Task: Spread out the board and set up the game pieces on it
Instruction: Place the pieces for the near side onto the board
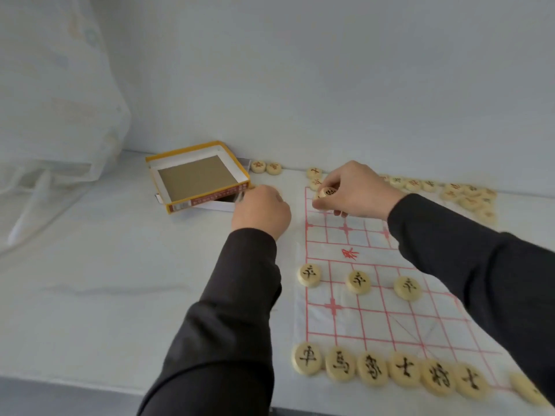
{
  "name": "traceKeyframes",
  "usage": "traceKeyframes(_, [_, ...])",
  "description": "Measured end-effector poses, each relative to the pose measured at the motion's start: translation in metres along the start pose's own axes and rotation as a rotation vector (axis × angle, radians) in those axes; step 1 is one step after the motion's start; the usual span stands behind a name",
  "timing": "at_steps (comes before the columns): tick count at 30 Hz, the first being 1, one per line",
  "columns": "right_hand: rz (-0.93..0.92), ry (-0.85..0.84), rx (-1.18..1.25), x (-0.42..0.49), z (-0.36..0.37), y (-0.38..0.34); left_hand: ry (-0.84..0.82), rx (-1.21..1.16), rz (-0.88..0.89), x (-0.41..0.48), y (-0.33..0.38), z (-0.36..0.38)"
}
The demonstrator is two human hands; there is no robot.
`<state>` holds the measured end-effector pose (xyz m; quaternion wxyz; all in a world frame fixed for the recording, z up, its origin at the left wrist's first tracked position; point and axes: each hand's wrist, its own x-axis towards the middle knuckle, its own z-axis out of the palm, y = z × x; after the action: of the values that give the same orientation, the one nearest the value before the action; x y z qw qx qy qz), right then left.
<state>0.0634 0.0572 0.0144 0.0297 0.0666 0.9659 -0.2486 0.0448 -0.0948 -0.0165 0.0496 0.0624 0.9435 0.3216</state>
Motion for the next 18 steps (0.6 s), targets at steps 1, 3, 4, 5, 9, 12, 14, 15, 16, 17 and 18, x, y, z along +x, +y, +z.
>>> traceKeyframes(1, [0.01, -0.009, -0.006, -0.017, -0.003, 0.005, -0.01, 0.023, 0.033, -0.006, 0.006, 0.001])
traceKeyframes(3, [0.039, -0.015, -0.021, -0.049, -0.007, 0.012, -0.017, 0.074, 0.09, -0.015, 0.016, 0.003])
traceKeyframes(4, [0.057, -0.016, -0.027, -0.063, -0.008, 0.016, -0.022, 0.102, 0.105, -0.021, 0.021, 0.004])
traceKeyframes(5, [0.077, -0.019, -0.025, -0.074, -0.008, 0.018, -0.032, 0.126, 0.112, -0.025, 0.023, 0.005])
traceKeyframes(9, [0.164, -0.051, -0.089, -0.119, -0.004, 0.028, -0.102, 0.195, 0.135, -0.048, 0.032, 0.013])
traceKeyframes(12, [0.195, -0.084, -0.154, -0.14, 0.012, 0.035, -0.176, 0.246, 0.156, -0.065, 0.039, 0.017])
traceKeyframes(14, [0.212, -0.089, -0.147, -0.146, 0.022, 0.039, -0.209, 0.259, 0.179, -0.075, 0.042, 0.019])
traceKeyframes(15, [0.219, -0.095, -0.128, -0.148, 0.024, 0.041, -0.222, 0.267, 0.189, -0.081, 0.043, 0.02])
traceKeyframes(16, [0.228, -0.094, -0.107, -0.15, 0.023, 0.043, -0.235, 0.279, 0.197, -0.086, 0.043, 0.022])
traceKeyframes(17, [0.237, -0.085, -0.09, -0.152, 0.02, 0.045, -0.249, 0.294, 0.208, -0.091, 0.044, 0.023])
traceKeyframes(18, [0.24, -0.065, -0.074, -0.154, 0.015, 0.047, -0.266, 0.31, 0.223, -0.096, 0.044, 0.025])
